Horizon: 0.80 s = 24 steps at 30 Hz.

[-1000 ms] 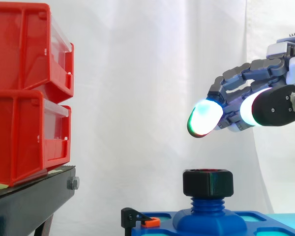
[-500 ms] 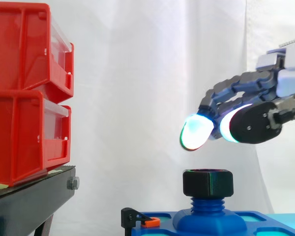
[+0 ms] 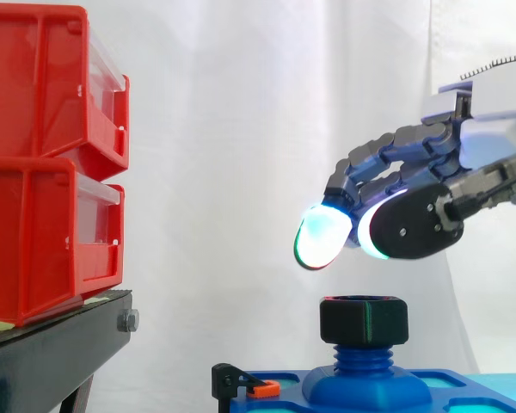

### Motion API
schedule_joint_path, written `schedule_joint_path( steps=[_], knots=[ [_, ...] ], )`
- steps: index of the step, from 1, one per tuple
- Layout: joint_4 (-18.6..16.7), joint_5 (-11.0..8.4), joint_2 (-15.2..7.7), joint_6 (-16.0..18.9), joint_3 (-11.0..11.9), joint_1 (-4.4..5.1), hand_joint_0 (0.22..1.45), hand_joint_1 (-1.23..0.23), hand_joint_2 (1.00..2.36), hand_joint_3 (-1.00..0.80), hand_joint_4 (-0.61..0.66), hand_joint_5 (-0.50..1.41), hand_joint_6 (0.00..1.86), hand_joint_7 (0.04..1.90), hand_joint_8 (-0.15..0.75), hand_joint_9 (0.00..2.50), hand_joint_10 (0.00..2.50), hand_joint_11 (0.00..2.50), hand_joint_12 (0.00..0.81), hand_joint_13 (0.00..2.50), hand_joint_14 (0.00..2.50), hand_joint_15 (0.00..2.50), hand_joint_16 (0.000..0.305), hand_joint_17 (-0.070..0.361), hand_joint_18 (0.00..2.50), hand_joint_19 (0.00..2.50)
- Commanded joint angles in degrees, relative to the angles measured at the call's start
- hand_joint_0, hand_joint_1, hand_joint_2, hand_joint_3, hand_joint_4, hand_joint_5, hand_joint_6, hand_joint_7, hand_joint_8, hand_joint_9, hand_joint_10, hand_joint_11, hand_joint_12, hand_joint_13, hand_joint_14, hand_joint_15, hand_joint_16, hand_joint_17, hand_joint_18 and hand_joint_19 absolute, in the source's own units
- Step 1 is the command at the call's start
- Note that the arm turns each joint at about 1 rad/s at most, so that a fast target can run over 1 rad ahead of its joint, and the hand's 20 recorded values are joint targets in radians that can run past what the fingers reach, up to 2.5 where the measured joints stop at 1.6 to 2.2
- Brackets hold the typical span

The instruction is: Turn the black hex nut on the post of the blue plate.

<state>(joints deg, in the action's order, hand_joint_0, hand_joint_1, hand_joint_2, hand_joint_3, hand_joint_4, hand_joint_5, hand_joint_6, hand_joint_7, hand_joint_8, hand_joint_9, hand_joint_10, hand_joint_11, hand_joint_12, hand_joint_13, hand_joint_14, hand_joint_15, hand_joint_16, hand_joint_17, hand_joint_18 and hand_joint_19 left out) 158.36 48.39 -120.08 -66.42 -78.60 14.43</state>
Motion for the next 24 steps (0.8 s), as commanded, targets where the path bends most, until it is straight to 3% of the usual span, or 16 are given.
schedule_joint_path(
  steps=[1, 8, 16, 24],
  knots=[
    [-1.4, 0.47, -0.9, -0.1, 0.0, -0.01, 0.44, -0.82, 1.0, -0.5, 0.19, -0.28, 0.5, 0.89, 0.222, 0.21, 0.0, 0.1, 0.368, 0.28, 0.0, 0.07, 0.055, 0.123, 0.3, 0.21],
    [-1.6, 0.74, -0.9, -0.4, 0.0, -0.01, 0.49, -0.84, 1.0, -0.5, 0.17, -0.28, 0.5, 0.89, 0.204, 0.19, 0.0, 0.1, 0.351, 0.27, 0.0, 0.07, 0.051, 0.116, 0.28, 0.21],
    [-1.0, 3.2, -0.9, -2.3, 0.0, -0.28, 0.5, -0.85, 1.0, -0.5, 0.16, -0.29, 0.5, 0.9, 0.199, 0.18, 0.0, 0.1, 0.347, 0.26, 0.0, 0.07, 0.05, 0.113, 0.27, 0.21],
    [-0.9, 4.25, -0.9, -2.7, 0.0, -0.36, 0.43, -0.87, 1.0, -0.5, 0.19, -0.28, 0.5, 0.92, 0.223, 0.19, 0.0, 0.11, 0.372, 0.27, 0.0, 0.07, 0.055, 0.124, 0.31, 0.2]
  ],
)
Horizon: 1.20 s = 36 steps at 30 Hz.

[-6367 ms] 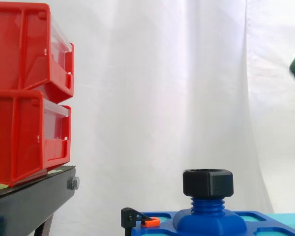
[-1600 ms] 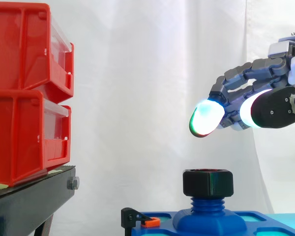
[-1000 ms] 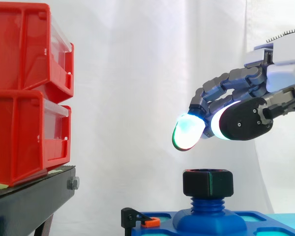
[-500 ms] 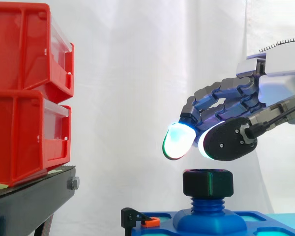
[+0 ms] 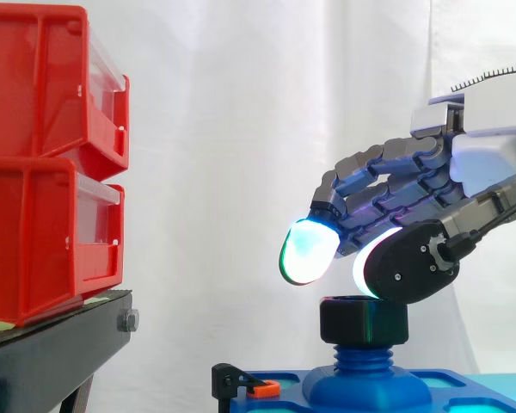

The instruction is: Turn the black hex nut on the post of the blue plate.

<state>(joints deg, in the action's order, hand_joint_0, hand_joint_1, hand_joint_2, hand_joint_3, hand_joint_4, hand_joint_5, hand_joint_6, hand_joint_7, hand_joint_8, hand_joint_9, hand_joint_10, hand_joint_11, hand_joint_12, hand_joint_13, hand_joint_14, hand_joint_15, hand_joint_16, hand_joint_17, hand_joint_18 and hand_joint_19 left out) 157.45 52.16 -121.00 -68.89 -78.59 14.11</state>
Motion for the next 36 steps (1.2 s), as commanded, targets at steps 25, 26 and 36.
schedule_joint_path(
  steps=[25, 26, 36],
  knots=[
    [0.9, 1.28, 0.1, -0.2, -0.1, -0.31, 0.29, -0.56, 1.0, -0.5, 0.24, -0.24, 0.5, 0.87, 0.278, 0.18, 0.0, 0.01, 0.436, 0.25, 0.0, 0.06, 0.07, 0.158, 0.31, 0.22],
    [1.0, 1.28, 0.0, -0.2, -0.1, -0.4, 0.28, -0.52, 1.0, -0.5, 0.24, -0.24, 0.5, 0.85, 0.277, 0.18, 0.0, 0.0, 0.439, 0.24, 0.0, 0.06, 0.071, 0.159, 0.29, 0.21],
    [1.2, 1.71, 0.0, -0.2, -0.1, -0.57, 0.32, -0.14, 1.0, -0.5, 0.22, -0.19, 0.5, 0.79, 0.256, 0.17, 0.0, 0.0, 0.423, 0.18, 0.0, 0.04, 0.068, 0.153, 0.17, 0.25]
  ],
)
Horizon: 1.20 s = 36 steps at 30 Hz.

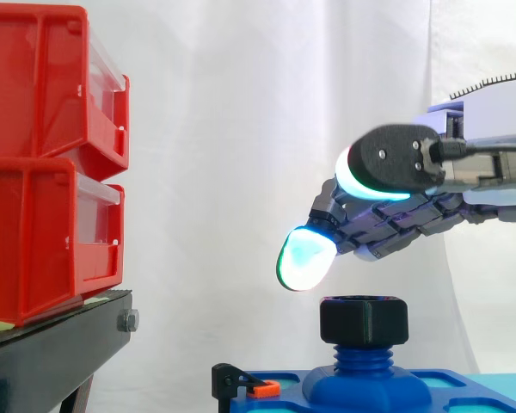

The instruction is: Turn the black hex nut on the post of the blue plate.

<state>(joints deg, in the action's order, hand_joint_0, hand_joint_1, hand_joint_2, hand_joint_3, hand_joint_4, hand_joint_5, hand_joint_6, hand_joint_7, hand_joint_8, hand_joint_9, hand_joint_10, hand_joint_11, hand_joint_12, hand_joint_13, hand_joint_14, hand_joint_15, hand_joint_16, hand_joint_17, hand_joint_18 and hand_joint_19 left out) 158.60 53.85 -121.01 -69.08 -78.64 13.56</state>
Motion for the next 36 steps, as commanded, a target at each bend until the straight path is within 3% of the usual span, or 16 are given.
schedule_joint_path(
  steps=[1, 3, 8, 14, 23, 36],
  knots=[
    [0.0, 0.03, 0.0, 0.0, 0.0, -0.02, 0.32, -0.13, 1.0, -0.5, 0.22, -0.19, 0.5, 0.78, 0.255, 0.17, 0.0, 0.0, 0.422, 0.18, 0.0, 0.04, 0.068, 0.153, 0.17, 0.25],
    [0.0, 0.03, 0.0, 0.0, 0.0, -0.11, 0.32, -0.13, 1.0, -0.5, 0.22, -0.19, 0.5, 0.79, 0.25, 0.16, 0.0, 0.0, 0.419, 0.17, 0.0, 0.04, 0.067, 0.151, 0.17, 0.25],
    [0.5, 0.47, 0.0, 0.0, 0.0, -0.02, 0.41, -0.53, 1.0, -0.5, 0.2, -0.22, 0.5, 0.91, 0.207, 0.09, 0.0, 0.0, 0.368, 0.11, 0.0, 0.05, 0.057, 0.128, 0.09, 0.25],
    [0.5, 0.65, 0.0, 0.0, 0.0, -0.02, 0.47, -0.68, 1.0, -0.5, 0.17, -0.25, 0.5, 0.95, 0.181, 0.05, 0.0, 0.0, 0.338, 0.06, 0.0, 0.06, 0.051, 0.115, 0.03, 0.26],
    [0.5, 0.65, 0.0, 0.1, 0.0, -0.02, 0.53, -0.79, 1.0, -0.45, 0.13, -0.27, 0.5, 0.97, 0.166, 0.04, 0.0, 0.03, 0.32, 0.05, 0.0, 0.04, 0.048, 0.108, 0.03, 0.22],
    [0.2, 1.96, 0.0, 0.0, 0.0, -0.02, 0.54, -0.79, 1.0, -0.46, 0.12, -0.27, 0.5, 0.96, 0.164, 0.03, 0.0, 0.01, 0.318, 0.04, 0.0, 0.04, 0.048, 0.108, 0.04, 0.23]
  ],
)
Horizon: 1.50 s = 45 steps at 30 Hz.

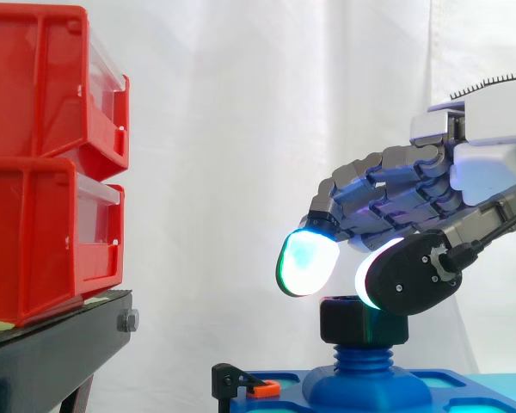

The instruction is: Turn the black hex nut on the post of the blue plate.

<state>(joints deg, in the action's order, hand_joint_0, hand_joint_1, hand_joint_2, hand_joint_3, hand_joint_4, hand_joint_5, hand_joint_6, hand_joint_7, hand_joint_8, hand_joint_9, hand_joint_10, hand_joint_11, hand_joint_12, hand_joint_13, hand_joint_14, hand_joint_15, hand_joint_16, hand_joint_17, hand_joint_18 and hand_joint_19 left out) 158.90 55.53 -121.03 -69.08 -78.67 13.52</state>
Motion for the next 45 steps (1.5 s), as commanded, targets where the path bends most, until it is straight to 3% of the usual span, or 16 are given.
schedule_joint_path(
  steps=[1, 12, 15, 28, 45],
  knots=[
    [-0.1, 0.28, 0.0, 0.0, 0.0, 0.01, 0.54, -0.79, 1.0, -0.47, 0.12, -0.27, 0.5, 0.96, 0.164, 0.03, 0.0, 0.02, 0.318, 0.04, 0.0, 0.04, 0.048, 0.108, 0.04, 0.23],
    [-0.3, 0.46, 0.0, 0.0, 0.0, 0.19, 0.52, -0.79, 1.0, -0.5, 0.12, -0.27, 0.5, 0.96, 0.167, 0.03, 0.0, 0.02, 0.323, 0.05, 0.0, 0.04, 0.048, 0.109, 0.05, 0.24],
    [-0.6, 0.46, -1.8, 0.2, 0.0, 0.01, 0.52, -0.78, 1.0, -0.5, 0.13, -0.27, 0.5, 0.96, 0.169, 0.03, 0.0, 0.02, 0.323, 0.05, 0.0, 0.04, 0.049, 0.109, 0.05, 0.24],
    [-1.5, 1.51, -1.8, 0.4, 0.0, 0.01, 0.5, -0.76, 1.0, -0.5, 0.15, -0.26, 0.5, 0.94, 0.184, 0.07, 0.0, 0.0, 0.337, 0.1, 0.0, 0.03, 0.051, 0.114, 0.11, 0.22],
    [-0.8, 1.95, -1.8, 0.4, 0.0, -0.52, 0.4, -0.55, 1.0, -0.5, 0.23, -0.25, 0.5, 0.98, 0.232, 0.1, 0.0, 0.01, 0.381, 0.14, 0.0, 0.04, 0.059, 0.132, 0.16, 0.21]
  ],
)
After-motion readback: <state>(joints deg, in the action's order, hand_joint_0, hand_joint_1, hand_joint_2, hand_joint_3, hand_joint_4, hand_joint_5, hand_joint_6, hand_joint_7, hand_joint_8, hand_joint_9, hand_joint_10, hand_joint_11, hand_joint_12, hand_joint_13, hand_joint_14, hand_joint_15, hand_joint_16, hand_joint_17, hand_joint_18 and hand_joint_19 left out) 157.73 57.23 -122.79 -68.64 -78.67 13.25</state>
